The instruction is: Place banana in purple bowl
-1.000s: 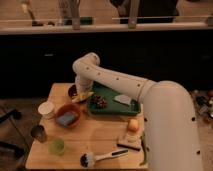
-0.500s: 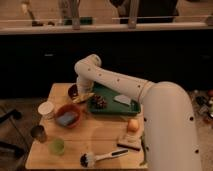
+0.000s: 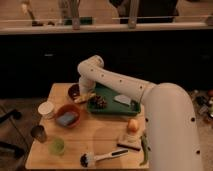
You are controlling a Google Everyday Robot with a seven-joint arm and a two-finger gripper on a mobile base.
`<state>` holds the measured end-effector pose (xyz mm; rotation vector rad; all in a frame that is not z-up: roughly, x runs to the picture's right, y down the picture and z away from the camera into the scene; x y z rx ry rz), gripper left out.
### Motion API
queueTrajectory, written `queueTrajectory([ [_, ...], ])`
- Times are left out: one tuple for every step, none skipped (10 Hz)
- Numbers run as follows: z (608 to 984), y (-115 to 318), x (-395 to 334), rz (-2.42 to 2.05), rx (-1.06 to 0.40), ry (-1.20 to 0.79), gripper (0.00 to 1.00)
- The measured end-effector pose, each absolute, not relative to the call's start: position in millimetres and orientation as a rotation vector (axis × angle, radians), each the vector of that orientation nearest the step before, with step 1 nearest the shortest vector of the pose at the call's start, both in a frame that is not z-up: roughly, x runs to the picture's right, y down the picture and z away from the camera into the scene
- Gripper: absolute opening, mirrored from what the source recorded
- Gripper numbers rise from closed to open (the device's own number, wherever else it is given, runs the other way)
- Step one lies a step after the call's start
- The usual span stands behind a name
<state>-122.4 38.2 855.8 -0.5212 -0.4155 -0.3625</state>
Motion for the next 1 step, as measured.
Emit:
queueTrajectory([
  [856.5, 38.9, -124.7, -0.366, -0.52, -0.418, 0.1],
])
